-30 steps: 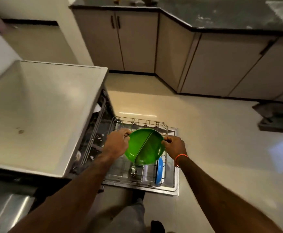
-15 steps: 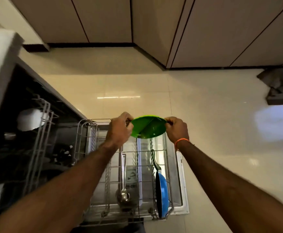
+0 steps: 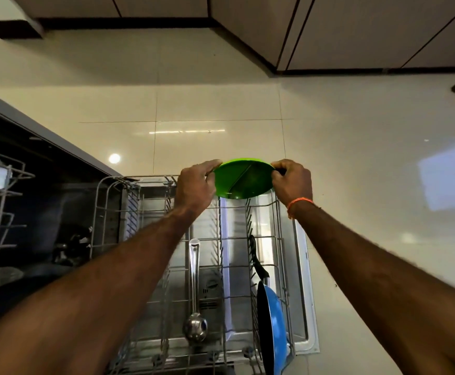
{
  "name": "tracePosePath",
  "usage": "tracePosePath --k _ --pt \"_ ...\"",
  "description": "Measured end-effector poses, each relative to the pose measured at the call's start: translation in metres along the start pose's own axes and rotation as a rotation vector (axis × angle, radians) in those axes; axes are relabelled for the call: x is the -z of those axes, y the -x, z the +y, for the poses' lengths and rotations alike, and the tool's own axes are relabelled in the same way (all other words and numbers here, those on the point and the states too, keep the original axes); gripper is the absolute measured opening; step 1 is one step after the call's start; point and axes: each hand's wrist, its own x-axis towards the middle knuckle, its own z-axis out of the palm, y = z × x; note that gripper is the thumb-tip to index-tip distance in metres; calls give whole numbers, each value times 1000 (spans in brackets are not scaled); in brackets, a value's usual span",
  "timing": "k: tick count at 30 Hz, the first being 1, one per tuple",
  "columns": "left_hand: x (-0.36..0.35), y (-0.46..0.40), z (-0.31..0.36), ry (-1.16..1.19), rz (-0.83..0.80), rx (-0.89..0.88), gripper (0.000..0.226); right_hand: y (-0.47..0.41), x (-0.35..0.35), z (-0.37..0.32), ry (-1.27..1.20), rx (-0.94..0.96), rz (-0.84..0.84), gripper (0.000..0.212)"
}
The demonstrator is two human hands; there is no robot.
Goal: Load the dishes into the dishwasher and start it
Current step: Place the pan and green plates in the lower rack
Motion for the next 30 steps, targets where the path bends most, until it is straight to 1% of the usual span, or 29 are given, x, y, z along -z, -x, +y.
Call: tracePosePath --k 4,7,9,12,14,16,20,23,27,30 --pt "10 6 -7 -7 86 31 41 11 -9 -13 -24 8 25 24" --pt "24 16 -10 -41 151 46 42 22 -14 -29 -18 43 5 19" --pt "35 21 -13 -51 161 48 42 28 -18 -39 -19 62 -17 18" --pt "53 21 -20 -60 166 -2 42 33 -24 -54 -25 72 -48 15" --pt "71 17 -28 -48 195 -33 40 35 -35 -65 -44 118 -73 16" --pt "94 14 -40 -46 236 -33 39 39 -52 -79 -71 180 -134 19" --pt "131 14 -78 -56 286 45 40 49 -91 -106 -71 258 -254 24" --pt "140 16 -99 -60 314 95 38 55 -115 -116 -65 250 -259 25" --pt "138 16 -114 8 434 209 34 59 -140 -125 -42 263 -277 26" --pt "136 18 -126 22 421 278 31 56 -154 -128 -18 250 -297 27"
